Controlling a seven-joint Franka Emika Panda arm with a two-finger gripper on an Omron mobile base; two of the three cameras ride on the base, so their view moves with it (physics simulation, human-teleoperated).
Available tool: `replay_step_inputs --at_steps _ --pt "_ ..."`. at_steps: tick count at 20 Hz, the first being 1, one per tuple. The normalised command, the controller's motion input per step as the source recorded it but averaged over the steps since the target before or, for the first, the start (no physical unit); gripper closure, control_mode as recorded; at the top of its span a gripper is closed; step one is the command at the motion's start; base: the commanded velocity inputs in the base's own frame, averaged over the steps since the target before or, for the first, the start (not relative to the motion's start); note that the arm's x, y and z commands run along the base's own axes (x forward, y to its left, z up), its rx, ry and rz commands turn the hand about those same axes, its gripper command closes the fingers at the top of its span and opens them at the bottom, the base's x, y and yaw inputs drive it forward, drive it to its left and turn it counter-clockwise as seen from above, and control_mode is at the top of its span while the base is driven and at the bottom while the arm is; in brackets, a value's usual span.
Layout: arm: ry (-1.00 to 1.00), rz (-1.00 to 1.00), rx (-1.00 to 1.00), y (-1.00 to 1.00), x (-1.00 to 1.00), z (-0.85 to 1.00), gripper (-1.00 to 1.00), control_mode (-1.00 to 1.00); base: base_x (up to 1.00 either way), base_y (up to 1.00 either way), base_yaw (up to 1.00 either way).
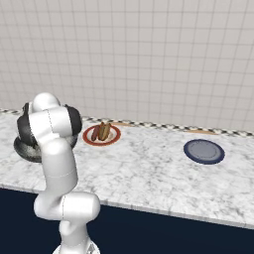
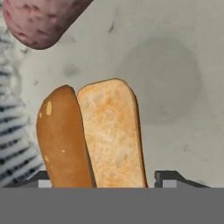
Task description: Place one bun and one sausage from the bowl on each plate.
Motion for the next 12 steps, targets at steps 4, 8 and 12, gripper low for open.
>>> replay_step_inputs --at_steps 4,8,12 --pt "0.0 0.0 0.0 0.0 -0.19 0.37 1.0 -1.0 0.0 0.0 0.0" --pt "0.0 -0.01 0.0 -0.16 -0.13 0.69 1.0 -1.0 0.0 0.0 0.0" --pt "0.0 -0.05 0.0 -0.73 -0.23 0.57 1.0 -1.0 0.0 0.0 0.0"
